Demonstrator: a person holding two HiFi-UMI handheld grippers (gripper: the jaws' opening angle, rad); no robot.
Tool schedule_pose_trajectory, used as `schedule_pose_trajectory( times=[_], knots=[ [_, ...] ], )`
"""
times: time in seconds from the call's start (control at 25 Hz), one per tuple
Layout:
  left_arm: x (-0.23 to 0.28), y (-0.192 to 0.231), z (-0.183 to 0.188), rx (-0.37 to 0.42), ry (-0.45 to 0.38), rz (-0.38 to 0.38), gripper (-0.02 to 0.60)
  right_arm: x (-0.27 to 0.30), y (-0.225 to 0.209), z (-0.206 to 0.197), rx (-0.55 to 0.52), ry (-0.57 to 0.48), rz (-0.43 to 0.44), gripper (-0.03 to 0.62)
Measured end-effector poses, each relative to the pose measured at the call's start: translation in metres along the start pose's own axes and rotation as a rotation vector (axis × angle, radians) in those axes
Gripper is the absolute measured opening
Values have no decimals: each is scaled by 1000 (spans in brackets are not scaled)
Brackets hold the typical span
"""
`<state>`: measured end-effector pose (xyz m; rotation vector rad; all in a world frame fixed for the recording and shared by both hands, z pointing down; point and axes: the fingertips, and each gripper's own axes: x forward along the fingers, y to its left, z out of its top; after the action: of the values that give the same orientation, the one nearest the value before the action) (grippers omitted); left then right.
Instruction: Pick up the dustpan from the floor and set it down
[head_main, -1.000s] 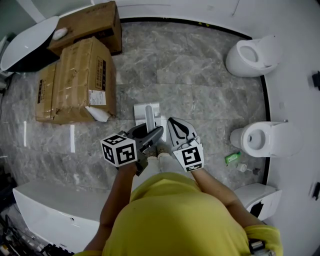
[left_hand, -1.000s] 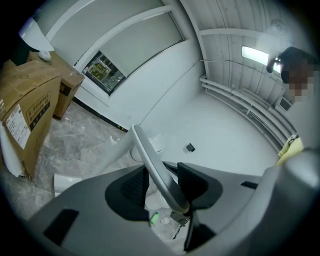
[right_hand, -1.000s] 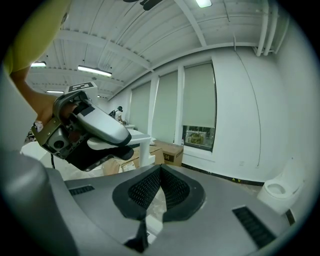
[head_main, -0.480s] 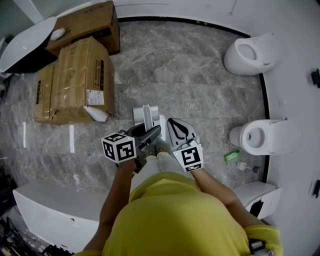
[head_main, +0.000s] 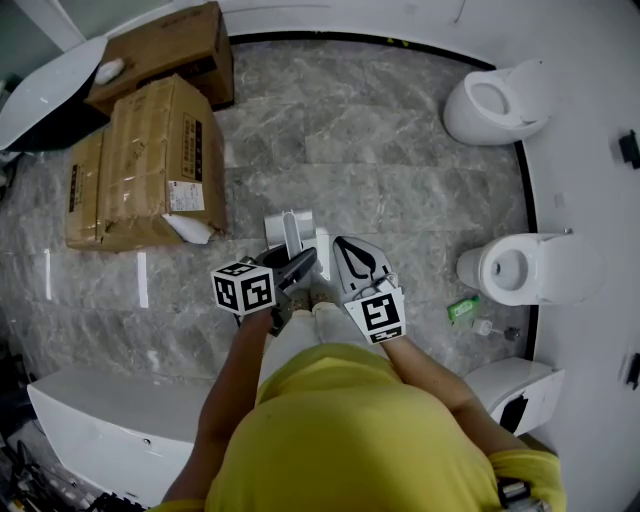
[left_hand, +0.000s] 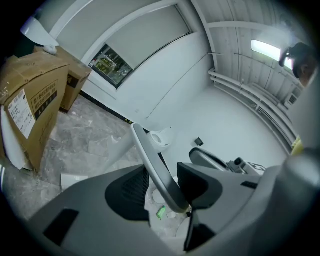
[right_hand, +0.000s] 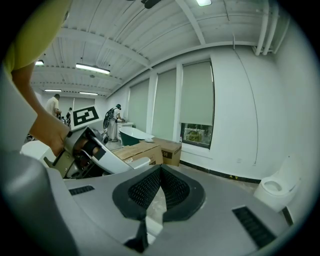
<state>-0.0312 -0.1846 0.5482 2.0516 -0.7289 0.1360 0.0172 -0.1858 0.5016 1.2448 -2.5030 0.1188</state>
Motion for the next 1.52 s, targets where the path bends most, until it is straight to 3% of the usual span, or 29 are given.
schedule_pose_trajectory(
  times=[0.6, 0.88, 1.04, 1.28, 1.36, 1.52],
  knots=[
    [23, 49, -36, -18, 80, 51, 172, -3, -1, -5, -2, 17, -7, 11],
    [24, 53, -48, -49, 49, 40, 178, -3, 1, -11, -4, 28, -5, 11],
    [17, 62, -57, -92, 67, 66, 361, -3, 4, -12, -1, 29, -2, 11],
    [-20, 67, -51, -133, -9, 116, 360, -1, 8, -7, -3, 16, 14, 11],
    [-36, 67, -38, -107, -72, 162, 332, 1, 9, -5, -4, 13, 21, 11],
    [-66, 58, -2, 101, -188, 307, 73, 7, 14, 3, -7, 1, 33, 11]
  ],
)
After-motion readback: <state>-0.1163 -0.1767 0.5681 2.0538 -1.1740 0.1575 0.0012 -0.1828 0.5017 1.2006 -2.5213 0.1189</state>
